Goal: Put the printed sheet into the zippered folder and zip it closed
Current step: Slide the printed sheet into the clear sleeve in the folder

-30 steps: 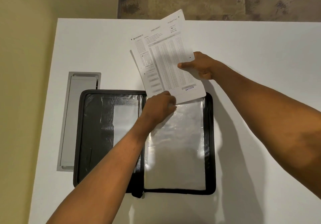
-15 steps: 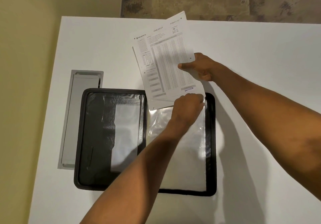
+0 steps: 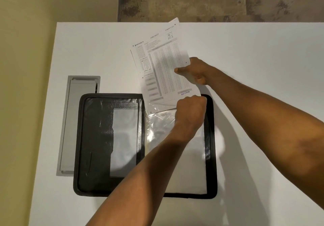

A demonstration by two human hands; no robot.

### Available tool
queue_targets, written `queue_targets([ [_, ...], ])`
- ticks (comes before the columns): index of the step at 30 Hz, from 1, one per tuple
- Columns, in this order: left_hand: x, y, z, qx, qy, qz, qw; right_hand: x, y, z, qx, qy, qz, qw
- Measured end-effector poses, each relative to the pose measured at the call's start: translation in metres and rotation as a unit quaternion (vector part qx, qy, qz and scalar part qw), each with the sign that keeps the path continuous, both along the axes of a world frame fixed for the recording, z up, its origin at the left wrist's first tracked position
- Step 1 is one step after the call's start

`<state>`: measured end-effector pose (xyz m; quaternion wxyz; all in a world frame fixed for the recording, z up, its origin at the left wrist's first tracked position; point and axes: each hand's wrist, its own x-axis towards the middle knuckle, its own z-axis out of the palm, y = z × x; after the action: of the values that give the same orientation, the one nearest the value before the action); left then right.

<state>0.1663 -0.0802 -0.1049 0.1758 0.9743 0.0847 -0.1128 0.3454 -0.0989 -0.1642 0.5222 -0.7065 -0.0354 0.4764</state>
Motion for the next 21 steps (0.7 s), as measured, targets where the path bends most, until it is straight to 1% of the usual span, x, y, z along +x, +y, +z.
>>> queue_targets([
  [3,-0.003,-0.002,-0.001,0.008,-0.004,-0.034,0.999,0.001,-0.001,-0.001,-0.016,-0.008,0.001,1.0],
  [6,-0.006,-0.006,-0.007,0.011,-0.054,-0.067,0.996,0.0,0.0,0.001,-0.035,-0.019,0.001,0.999],
  [9,-0.003,-0.001,-0.015,0.017,-0.092,-0.095,0.991,-0.001,0.0,-0.002,-0.036,-0.006,-0.002,0.999],
  [16,0.004,0.018,-0.026,-0.024,-0.135,-0.166,0.977,-0.006,-0.015,-0.011,-0.026,0.008,-0.022,0.999],
  [19,0.002,0.027,-0.03,-0.068,-0.132,-0.184,0.972,-0.01,-0.023,-0.015,-0.018,0.016,-0.028,0.999],
  [21,0.001,0.031,-0.03,-0.08,-0.13,-0.203,0.967,-0.012,-0.025,-0.016,-0.011,0.021,-0.036,0.999],
])
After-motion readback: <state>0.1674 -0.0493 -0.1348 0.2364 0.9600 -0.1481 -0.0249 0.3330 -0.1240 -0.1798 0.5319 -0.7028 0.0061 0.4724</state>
